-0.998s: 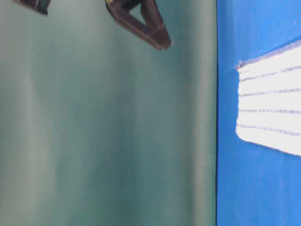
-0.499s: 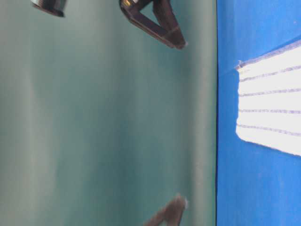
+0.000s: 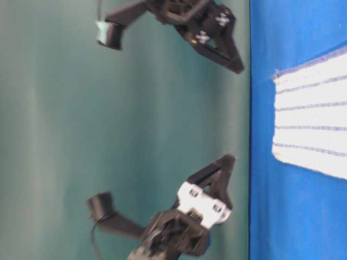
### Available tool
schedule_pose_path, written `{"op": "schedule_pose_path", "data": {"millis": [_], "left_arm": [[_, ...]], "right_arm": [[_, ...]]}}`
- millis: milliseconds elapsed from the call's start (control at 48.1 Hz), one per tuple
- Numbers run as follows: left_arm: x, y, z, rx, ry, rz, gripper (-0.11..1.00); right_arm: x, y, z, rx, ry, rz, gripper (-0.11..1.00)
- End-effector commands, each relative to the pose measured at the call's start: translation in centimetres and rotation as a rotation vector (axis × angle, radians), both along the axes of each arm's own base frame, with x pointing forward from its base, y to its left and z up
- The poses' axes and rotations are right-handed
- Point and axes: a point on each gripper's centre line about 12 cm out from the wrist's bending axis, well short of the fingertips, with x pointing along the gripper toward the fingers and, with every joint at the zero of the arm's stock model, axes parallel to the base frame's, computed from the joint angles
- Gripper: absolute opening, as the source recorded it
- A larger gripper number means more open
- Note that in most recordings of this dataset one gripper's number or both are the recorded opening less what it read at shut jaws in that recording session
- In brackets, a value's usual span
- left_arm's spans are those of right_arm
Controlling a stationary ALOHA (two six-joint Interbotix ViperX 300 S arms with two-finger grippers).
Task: Fold the blue towel.
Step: 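Move both grippers to the strip's top corners and pinch them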
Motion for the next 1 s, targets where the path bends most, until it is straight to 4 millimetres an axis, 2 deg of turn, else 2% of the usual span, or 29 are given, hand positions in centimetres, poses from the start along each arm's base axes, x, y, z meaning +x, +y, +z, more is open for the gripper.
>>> {"op": "schedule_pose_path", "data": {"millis": [0, 291, 582, 748, 873, 977], "left_arm": [[0.8, 1.5, -0.1, 0.023, -0.026, 0.033, 0.91], [1.5, 3.1, -3.7, 0.034, -0.020, 0.091, 0.91], [2.0, 3.5, -6.7, 0.004, -0.012, 0.130, 0.91], [2.6, 3.7, -8.4, -0.009, 0.014, 0.131, 0.90], [2.8, 3.6, -8.5, -0.010, 0.016, 0.126, 0.82], [2.8, 3.3, -8.6, -0.010, 0.021, 0.119, 0.65]], "right_arm": [[1.0, -0.8, 0.3, -0.019, -0.028, -0.018, 0.88], [2.0, -2.6, -2.6, -0.002, 0.008, -0.072, 0.88], [2.4, -2.8, -4.9, 0.033, 0.049, -0.091, 0.88], [2.4, -2.9, -5.3, 0.039, 0.056, -0.097, 0.87], [2.4, -2.6, -5.6, 0.042, 0.065, -0.089, 0.85], [2.7, -2.3, -5.8, 0.036, 0.074, -0.071, 0.72]]}}
